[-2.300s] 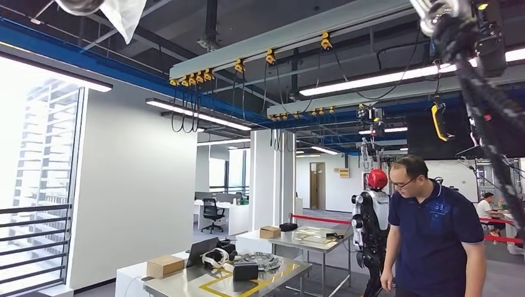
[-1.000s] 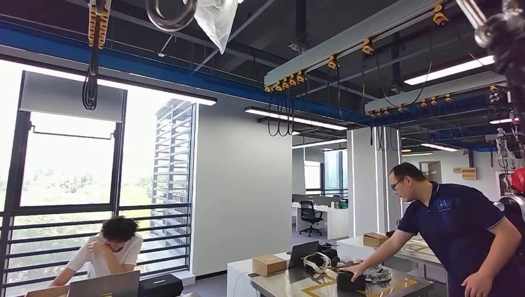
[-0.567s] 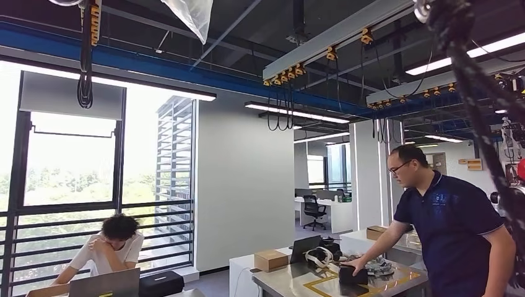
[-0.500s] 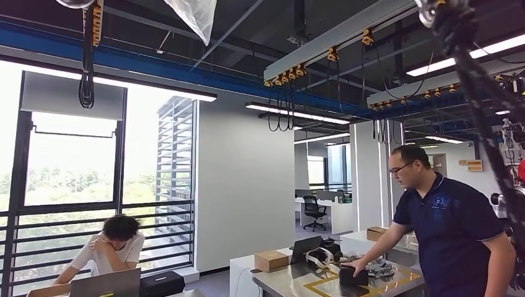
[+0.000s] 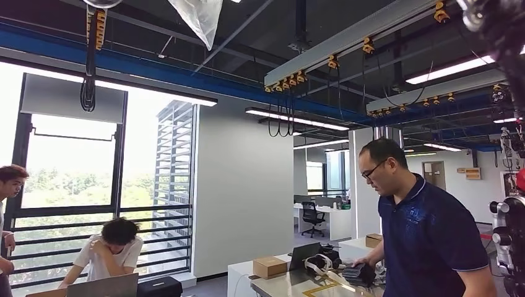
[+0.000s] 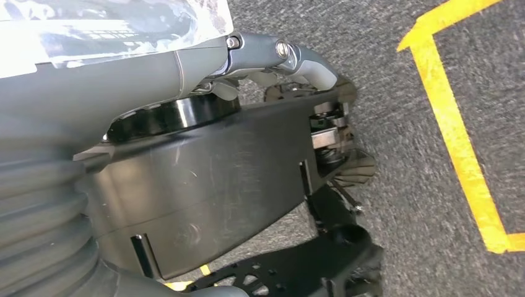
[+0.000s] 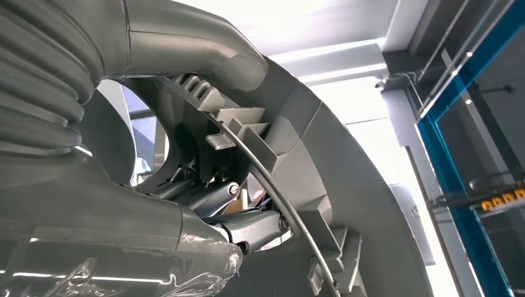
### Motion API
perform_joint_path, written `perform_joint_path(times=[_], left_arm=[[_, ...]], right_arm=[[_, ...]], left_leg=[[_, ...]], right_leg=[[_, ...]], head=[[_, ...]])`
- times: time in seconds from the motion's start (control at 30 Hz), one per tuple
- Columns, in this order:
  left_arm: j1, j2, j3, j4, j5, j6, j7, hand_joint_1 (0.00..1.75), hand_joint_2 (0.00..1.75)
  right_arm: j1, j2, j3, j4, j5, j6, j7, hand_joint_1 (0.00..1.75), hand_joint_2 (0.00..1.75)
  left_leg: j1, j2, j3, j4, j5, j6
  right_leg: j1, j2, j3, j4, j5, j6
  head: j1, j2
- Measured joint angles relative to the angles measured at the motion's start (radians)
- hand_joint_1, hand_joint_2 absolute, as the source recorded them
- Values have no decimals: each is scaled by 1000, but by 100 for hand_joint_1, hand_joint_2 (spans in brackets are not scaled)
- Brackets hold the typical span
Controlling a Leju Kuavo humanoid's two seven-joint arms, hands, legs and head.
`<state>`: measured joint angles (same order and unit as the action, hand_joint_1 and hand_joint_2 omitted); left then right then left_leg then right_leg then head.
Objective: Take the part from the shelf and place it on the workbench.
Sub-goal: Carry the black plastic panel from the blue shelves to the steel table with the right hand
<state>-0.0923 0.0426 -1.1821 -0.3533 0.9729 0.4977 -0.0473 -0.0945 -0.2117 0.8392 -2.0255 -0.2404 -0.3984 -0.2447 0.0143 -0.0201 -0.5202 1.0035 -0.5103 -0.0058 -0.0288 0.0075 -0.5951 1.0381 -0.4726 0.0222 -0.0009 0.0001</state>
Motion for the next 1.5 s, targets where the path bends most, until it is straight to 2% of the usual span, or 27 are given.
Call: perform_joint_path(times=[0.07, 0.13, 0.17, 0.2, 0.3, 0.33, 0.4, 0.47, 0.5, 0.53, 0.6, 0.63, 0.87, 0.93, 1.0, 1.07, 1.13, 1.17, 1.23, 1.27, 1.3, 1.33, 1.37, 1.4, 1.43, 1.47, 1.5], left_arm=[[-1, 0, 0, 1, 1, -1, 1, 0, 175], [0, 0, 0, 2, 2, -3, 1, 0, 175], [-1, 1, 0, 3, 2, -3, 1, 0, 175], [-1, 1, 0, 4, 2, -3, 1, 0, 175], [-1, 2, 0, 6, 1, -3, 0, 0, 175], [-1, 2, 0, 6, 0, -2, 0, 0, 175], [-2, 2, 0, 7, -1, 0, -1, 0, 175], [-1, 2, 0, 7, -1, 1, -1, 0, 175], [-2, 2, 0, 7, -1, 1, -1, 0, 175], [-1, 2, 0, 7, -1, 1, -1, 0, 175], [-1, 2, 0, 7, 0, 0, -1, 0, 175], [-1, 2, 0, 7, 0, -2, 0, 0, 175], [0, 2, 0, 7, 5, -5, 4, 0, 175], [0, 2, 0, 7, 5, -6, 5, 0, 175], [0, 2, 0, 8, 5, -6, 7, 0, 175], [-1, 3, 0, 8, 5, -6, 7, 0, 175], [-1, 2, 0, 8, 5, -6, 7, 0, 175], [-1, 1, 0, 8, 6, -6, 7, 0, 175], [-1, -1, 0, 8, 6, -6, 7, 0, 175], [-1, -3, 0, 8, 6, -7, 7, 0, 175], [0, -4, 0, 8, 6, -7, 7, 0, 175], [1, -5, 0, 8, 6, -7, 7, 0, 175], [2, -6, 0, 8, 6, -7, 7, 0, 175], [2, -6, 0, 8, 6, -7, 7, 0, 175], [2, -6, 0, 9, 7, -7, 7, 0, 175], [1, -5, -1, 10, 8, -7, 7, 0, 175], [0, -5, -1, 11, 9, -7, 8, 0, 175]], right_arm=[[0, 0, 0, 0, 0, 0, -1, 175, 175], [0, 0, 0, 0, -2, 1, -1, 175, 175], [-1, 1, 0, 0, -3, 1, -2, 175, 175], [-1, 1, 0, 1, -5, 1, -4, 175, 175], [-2, 1, 0, 2, -8, 1, -8, 175, 175], [-2, 1, 0, 2, -9, 1, -10, 175, 175], [-2, 1, 0, 2, -9, 1, -10, 175, 175], [-2, 1, 0, 2, -9, 1, -11, 175, 175], [-2, 1, 0, 2, -9, 1, -11, 175, 175], [-2, 1, 0, 2, -10, 1, -11, 175, 175], [-1, 0, 0, 2, -11, 1, -11, 175, 175], [-1, 0, 0, 2, -11, 1, -11, 175, 175], [-1, 0, 0, 2, -11, 2, -11, 175, 175], [-1, 0, 0, 2, -12, 2, -11, 175, 175], [-1, 0, 0, 3, -12, 2, -11, 175, 175], [-1, 1, 0, 4, -13, 2, -11, 175, 175], [-2, 1, -1, 4, -14, 2, -11, 175, 175], [-2, 1, -2, 3, -14, 2, -12, 175, 175], [-3, 1, -2, 4, -16, 3, -12, 175, 175], [-3, 1, -2, 6, -17, 4, -11, 175, 175], [-2, 1, -2, 7, -18, 4, -11, 175, 175], [-1, 0, -2, 8, -19, 4, -11, 175, 175], [-1, 0, -2, 10, -20, 4, -11, 175, 175], [-1, 0, -2, 10, -21, 4, -10, 175, 175], [-1, 0, -2, 12, -21, 4, -10, 175, 175], [-1, 0, -2, 12, -21, 4, -10, 175, 175], [0, 1, -1, 13, -22, 4, -10, 175, 175]], left_leg=[[-1, 0, 1, 0, -4, -10], [2, 2, 4, 5, -14, -20], [2, 3, 3, 16, -17, -20], [2, 5, -1, 25, -10, -12], [-1, 5, -5, 33, 15, 24], [-1, 5, -3, 32, 13, 28], [0, 5, -1, 29, 12, 28], [2, 6, 1, 23, 8, 23], [3, 6, 5, 16, 3, 15], [5, 7, 10, 7, -3, 2], [8, 7, 18, -6, -12, -22], [9, 8, 19, -8, -13, -30], [4, 8, 18, -7, -13, -30], [3, 8, 18, -6, -13, -28], [0, 7, 16, 0, -14, -20], [-5, 7, 16, -4, -11, -4], [0, 9, 32, -40, 8, 10], [4, 11, 42, -60, 18, 14], [11, 12, 53, -79, 27, 15], [14, 13, 54, -79, 25, 11], [17, 13, 56, -78, 22, 7], [21, 12, 59, -75, 17, 0], [28, 11, 62, -69, 10, -7], [34, 10, 65, -61, 1, -17], [39, 9, 65, -50, -10, -28], [40, 8, 61, -35, -22, -39], [39, 8, 57, -25, -33, -47]], right_leg=[[4, 2, 5, -11, -10, -23], [3, -1, 8, -11, -13, -40], [3, -2, 12, -12, -14, -45], [4, -4, 15, -12, -16, -48], [11, -4, 20, -9, -23, -51], [12, -4, 20, -9, -24, -53], [14, -4, 19, -9, -26, -56], [17, -5, 19, -8, -27, -58], [18, -6, 18, -8, -28, -58], [20, -7, 18, -7, -28, -57], [21, -9, 17, -6, -29, -57], [22, -10, 17, -5, -29, -56], [16, -11, 20, -7, -26, -52], [15, -11, 21, -8, -25, -50], [9, -11, 21, -11, -22, -45], [5, -12, 23, -20, -16, -36], [7, -12, 23, -17, -20, -30], [10, -11, 13, 6, -35, -27], [9, -7, -40, 112, -86, -20], [6, -6, -73, 171, -106, -15], [1, -6, -96, 211, -112, -9], [-3, -6, -104, 217, -98, -2], [-8, -7, -93, 186, -67, 6], [-15, -7, -69, 128, -29, 16], [-20, -5, -44, 74, -6, 26], [-24, -1, -26, 34, 5, 23], [-26, 2, -17, 16, 2, 15]], head=[[1, 0], [3, 0], [5, 0], [7, 0], [10, 0], [10, 0], [10, 0], [11, 0], [11, 0], [11, 0], [10, 0], [10, 0], [8, 0], [8, 0], [8, 0], [10, 0], [11, 0], [9, 0], [4, 0], [3, 0], [2, 0], [1, 0], [1, 0], [0, 0], [0, 0], [-3, 0], [-2, 0]])
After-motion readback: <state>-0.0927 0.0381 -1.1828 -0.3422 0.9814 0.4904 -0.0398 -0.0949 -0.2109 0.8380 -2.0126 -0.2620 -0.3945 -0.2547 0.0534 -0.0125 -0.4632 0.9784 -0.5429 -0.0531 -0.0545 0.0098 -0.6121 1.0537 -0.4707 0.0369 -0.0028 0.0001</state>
